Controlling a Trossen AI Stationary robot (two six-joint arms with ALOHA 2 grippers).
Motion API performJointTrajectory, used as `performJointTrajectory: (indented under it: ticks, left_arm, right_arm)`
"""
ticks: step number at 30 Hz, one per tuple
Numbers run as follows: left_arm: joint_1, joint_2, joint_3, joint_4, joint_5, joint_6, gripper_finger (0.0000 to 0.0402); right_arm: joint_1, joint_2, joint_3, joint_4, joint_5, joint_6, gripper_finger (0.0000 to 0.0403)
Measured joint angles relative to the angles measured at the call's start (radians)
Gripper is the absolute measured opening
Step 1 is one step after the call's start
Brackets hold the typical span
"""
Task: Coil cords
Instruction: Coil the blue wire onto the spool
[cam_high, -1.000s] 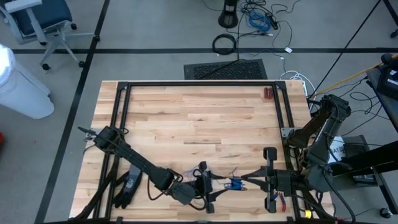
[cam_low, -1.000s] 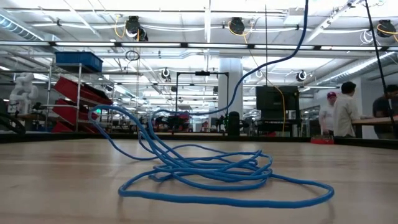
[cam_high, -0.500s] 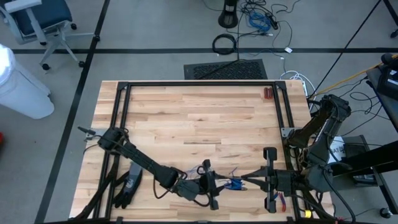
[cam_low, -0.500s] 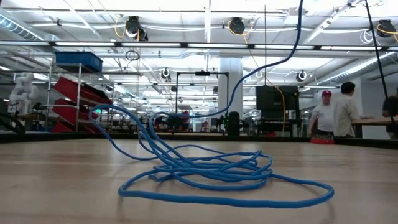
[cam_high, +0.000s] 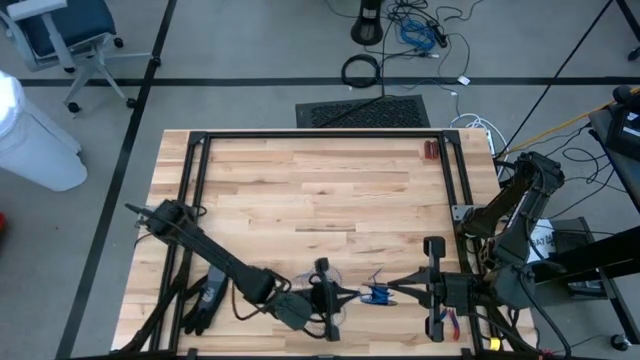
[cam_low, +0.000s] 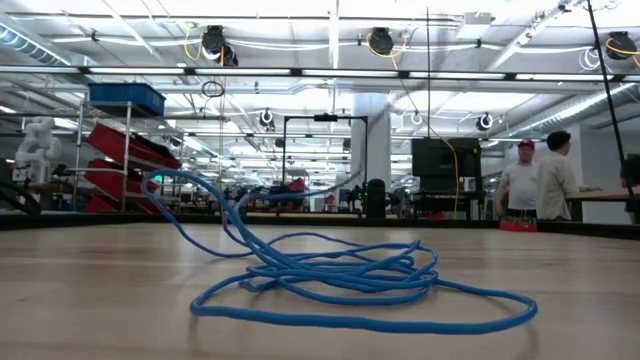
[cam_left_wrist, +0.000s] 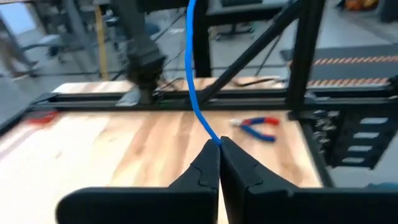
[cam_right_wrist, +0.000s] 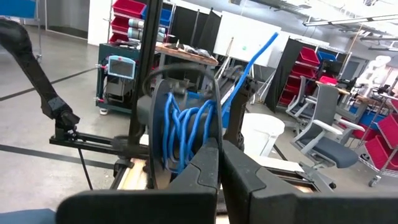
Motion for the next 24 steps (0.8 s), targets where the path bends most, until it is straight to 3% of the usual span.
performJointTrajectory:
  ticks: [11, 24]
  left_arm:
    - [-0.105, -0.178, 0.0, -0.41, -0.252, -0.144, 0.0003]
    - [-0.234, -0.271, 0.0, -0.409, -0.335, -0.096, 0.0002]
  right_arm:
    - [-0.003, 0.0, 0.0, -0.088, -0.006, 0.039, 0.0]
    - [-0.067, 0.03, 0.0, -0.255, -0.006, 0.0, 0.0]
